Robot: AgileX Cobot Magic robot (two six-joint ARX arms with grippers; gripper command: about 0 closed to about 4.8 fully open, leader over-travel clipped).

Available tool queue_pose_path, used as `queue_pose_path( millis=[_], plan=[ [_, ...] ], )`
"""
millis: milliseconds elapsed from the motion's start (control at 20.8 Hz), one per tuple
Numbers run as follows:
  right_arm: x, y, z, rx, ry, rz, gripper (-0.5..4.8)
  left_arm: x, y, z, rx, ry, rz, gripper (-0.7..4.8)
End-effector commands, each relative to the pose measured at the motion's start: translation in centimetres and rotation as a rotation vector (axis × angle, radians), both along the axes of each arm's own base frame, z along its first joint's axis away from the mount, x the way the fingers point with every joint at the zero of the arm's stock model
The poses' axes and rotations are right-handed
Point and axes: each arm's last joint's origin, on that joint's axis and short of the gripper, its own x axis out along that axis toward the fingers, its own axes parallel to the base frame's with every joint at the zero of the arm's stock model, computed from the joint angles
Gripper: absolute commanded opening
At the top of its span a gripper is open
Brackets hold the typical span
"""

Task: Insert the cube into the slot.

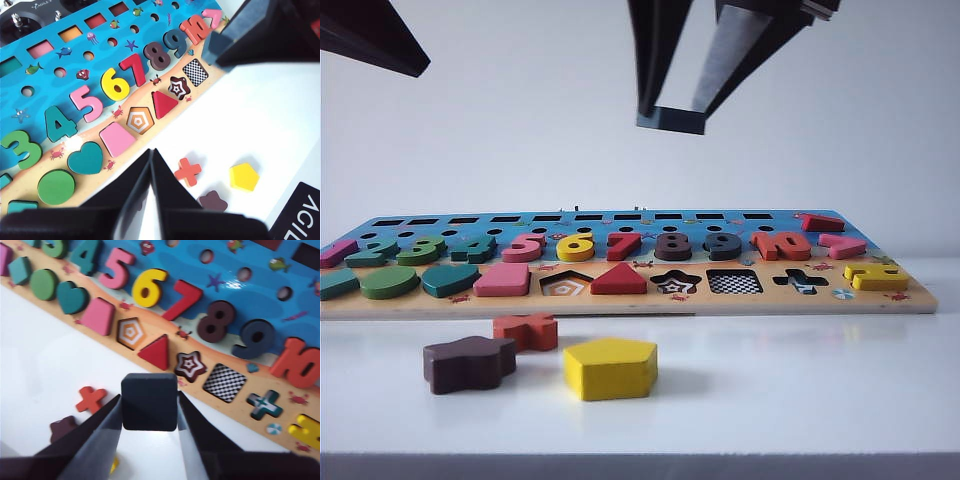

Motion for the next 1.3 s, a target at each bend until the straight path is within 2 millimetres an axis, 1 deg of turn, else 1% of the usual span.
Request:
queue_pose_path(
  millis=[48,289,481,722,914,1107,1299],
  plan=[
    [0.2,-0.9,0.4,-0.013,-0.002,-0.040,-0.05,0.0,0.0,0.2,-0.012,-0.017,-0.006,0.17],
    [0.7,-1.7,0.7,-0.005,-0.018,-0.091,-0.05,0.0,-0.1,0.3,-0.013,-0.018,-0.006,0.17],
    [1.9,-2.6,1.2,0.051,-0.051,-0.159,-0.05,0.0,-0.1,0.3,-0.013,-0.018,-0.006,0.17],
    [2.7,-2.9,1.6,0.081,-0.093,-0.172,-0.05,0.0,-0.1,0.3,-0.013,-0.018,-0.006,0.17],
    [3.4,-3.9,2.3,0.112,-0.161,-0.194,-0.05,0.0,-0.1,0.3,-0.013,-0.018,-0.006,0.17],
    [3.3,-5.3,3.0,0.120,-0.194,-0.210,-0.05,0.0,-0.1,0.3,-0.013,-0.018,-0.006,0.17],
    [2.5,-7.0,2.9,0.138,-0.196,-0.229,-0.05,0.0,-0.1,0.3,-0.013,-0.018,-0.006,0.17]
  ],
)
